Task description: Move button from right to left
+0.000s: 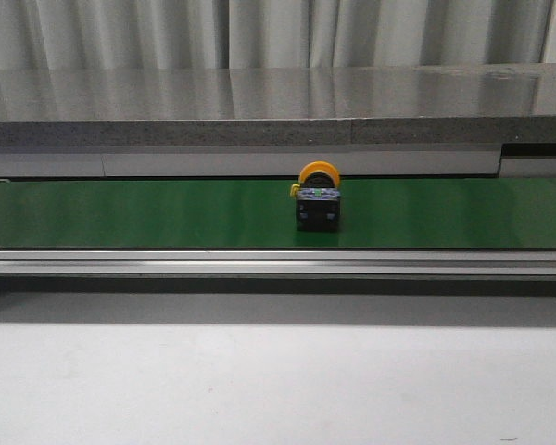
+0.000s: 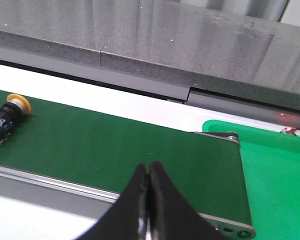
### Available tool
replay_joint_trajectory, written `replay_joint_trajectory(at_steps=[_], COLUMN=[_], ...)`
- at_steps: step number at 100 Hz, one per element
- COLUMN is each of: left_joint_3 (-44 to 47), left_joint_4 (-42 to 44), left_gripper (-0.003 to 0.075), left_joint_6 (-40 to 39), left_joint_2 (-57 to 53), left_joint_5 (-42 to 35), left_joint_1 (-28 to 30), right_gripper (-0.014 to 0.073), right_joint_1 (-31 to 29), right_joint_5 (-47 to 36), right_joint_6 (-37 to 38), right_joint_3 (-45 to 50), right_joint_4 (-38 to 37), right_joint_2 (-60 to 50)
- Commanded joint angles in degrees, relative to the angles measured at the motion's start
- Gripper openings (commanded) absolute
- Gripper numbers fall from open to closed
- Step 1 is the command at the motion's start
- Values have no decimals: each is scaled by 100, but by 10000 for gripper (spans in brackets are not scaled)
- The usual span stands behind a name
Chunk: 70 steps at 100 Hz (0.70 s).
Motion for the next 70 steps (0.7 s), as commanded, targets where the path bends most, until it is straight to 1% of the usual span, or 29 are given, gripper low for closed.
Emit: replay_joint_trajectory(at_steps=[1,9,20,36,49,54,59,66,70], left_joint_3=[-652,-1015,-1356,-1618,-1744,-1754,-1754,-1754,-1754], left_joint_4=[-46,-46,-46,-46,-46,-46,-46,-46,-46], left_gripper=[5,5,5,5,12,39,92,205,291], left_joint_6=[-53,16,16,16,16,16,16,16,42], left_joint_2=[638,1141,1759,2457,2811,2893,2936,2967,2967], left_joint_5=[146,345,424,432,432,432,432,459,460], left_joint_1=[-31,-31,-31,-31,-31,-31,-31,-31,-31], right_gripper=[-68,-68,-68,-68,-68,-68,-68,-68,-68], right_joint_1=[3,3,3,3,3,3,3,3,3], right_joint_5=[-454,-454,-454,-454,-454,-454,-454,-454,-454], right_joint_6=[-49,-49,-49,-49,-49,-49,-49,-49,-49], right_joint_3=[-160,-160,-160,-160,-160,-160,-160,-160,-160], right_joint_4=[44,44,44,44,44,44,44,44,44], right_joint_2=[24,24,24,24,24,24,24,24,24])
